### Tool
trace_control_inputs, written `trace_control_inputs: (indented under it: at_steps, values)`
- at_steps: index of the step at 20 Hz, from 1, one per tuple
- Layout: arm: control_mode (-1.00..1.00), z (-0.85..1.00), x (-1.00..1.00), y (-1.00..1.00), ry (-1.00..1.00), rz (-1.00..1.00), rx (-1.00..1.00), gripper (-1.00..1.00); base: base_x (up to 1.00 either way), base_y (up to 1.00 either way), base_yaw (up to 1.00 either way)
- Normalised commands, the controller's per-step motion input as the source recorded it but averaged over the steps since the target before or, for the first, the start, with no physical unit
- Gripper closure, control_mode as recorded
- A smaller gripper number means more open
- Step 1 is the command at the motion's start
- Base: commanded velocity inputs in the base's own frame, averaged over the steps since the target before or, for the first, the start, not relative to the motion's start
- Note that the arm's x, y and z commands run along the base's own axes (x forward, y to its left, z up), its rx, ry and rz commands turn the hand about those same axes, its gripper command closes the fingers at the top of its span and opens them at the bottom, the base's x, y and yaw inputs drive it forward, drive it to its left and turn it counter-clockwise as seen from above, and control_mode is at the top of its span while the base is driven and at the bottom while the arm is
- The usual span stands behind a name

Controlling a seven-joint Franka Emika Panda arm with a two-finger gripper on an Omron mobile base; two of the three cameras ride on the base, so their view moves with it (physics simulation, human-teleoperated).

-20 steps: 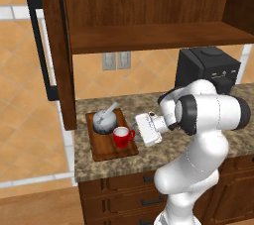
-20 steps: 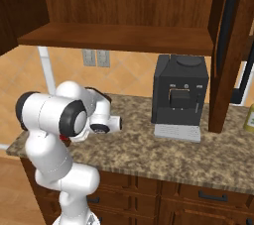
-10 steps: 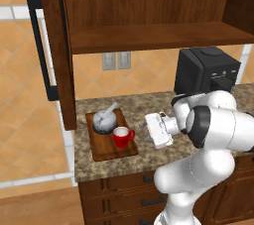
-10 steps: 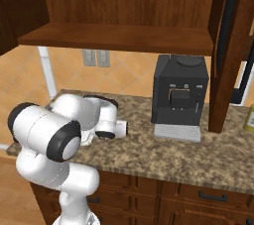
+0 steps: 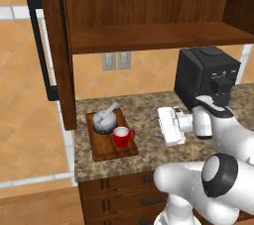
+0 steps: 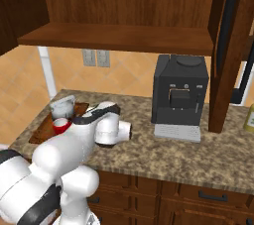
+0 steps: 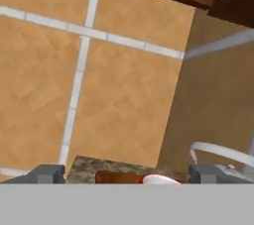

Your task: Pick the kettle from the counter and place it on the tray. Then pick the mug from the cabinet and place it on the tray. Then close the cabinet doors.

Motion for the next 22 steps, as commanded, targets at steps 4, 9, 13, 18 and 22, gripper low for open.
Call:
trace_control_inputs:
  at_steps: [4, 9, 13, 18, 22]
  values:
    - [-1.0, 0.76, -0.37, -0.25, 0.0, -0.2, 0.0, -1.0, 0.0, 0.0, 0.0]
    - [-1.0, 0.78, -0.33, -0.23, 0.0, -0.2, 0.0, -1.0, 0.0, 0.0, 0.0]
    - [-1.0, 0.66, -0.37, -0.25, 0.0, -0.21, 0.0, -1.0, 0.0, 0.0, 0.0]
    - [-1.0, 0.56, -0.44, -0.19, 0.0, -0.25, 0.0, -1.0, 0.0, 0.0, 0.0]
    - [-1.0, 0.27, -0.34, -0.13, 0.0, -0.16, -0.05, -1.0, 0.0, 0.0, 0.0]
